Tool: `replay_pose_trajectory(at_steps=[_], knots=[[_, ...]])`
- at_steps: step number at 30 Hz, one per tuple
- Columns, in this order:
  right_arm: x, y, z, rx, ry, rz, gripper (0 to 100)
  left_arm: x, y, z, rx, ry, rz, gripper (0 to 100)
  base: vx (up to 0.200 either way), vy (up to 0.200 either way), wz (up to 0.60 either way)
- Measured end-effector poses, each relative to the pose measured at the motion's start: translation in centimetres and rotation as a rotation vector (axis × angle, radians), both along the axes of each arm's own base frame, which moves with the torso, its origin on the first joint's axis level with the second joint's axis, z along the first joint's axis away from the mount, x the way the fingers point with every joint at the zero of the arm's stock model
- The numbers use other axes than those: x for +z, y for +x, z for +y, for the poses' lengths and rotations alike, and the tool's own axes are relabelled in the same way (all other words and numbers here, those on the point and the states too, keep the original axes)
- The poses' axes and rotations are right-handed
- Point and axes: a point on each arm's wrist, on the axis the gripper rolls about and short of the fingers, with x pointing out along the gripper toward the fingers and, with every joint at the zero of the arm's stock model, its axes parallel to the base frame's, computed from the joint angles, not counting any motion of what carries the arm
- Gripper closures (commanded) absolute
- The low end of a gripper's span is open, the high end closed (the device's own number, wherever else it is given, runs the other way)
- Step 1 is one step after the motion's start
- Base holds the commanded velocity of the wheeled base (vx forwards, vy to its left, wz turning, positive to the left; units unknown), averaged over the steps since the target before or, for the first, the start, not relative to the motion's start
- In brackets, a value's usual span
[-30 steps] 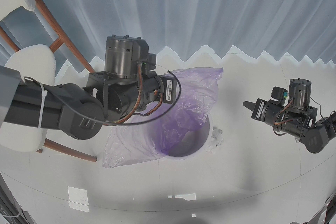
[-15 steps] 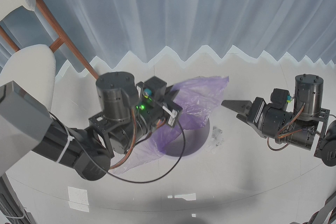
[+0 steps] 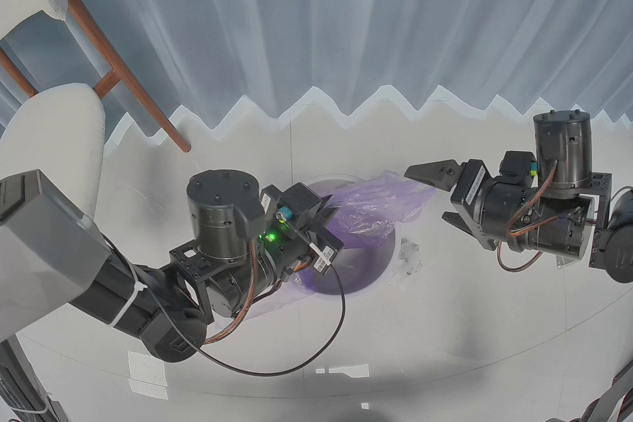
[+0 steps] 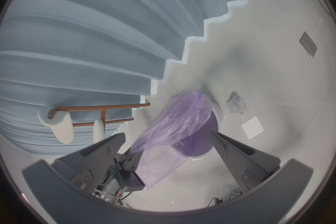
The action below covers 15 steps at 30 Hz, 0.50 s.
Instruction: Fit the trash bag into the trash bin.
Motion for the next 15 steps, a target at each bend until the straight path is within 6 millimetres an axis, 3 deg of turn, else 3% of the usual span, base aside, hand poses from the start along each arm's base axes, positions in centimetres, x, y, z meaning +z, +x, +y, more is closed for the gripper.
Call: replay_pose_trajectory(at_steps=[15], knots=[[-2.3, 4.5, 2.0, -0.056, -0.086, 0.021, 0, 0.3, -0.3, 0.4, 0.007, -0.004, -0.002, 100, 0.0, 0.0, 0.0]])
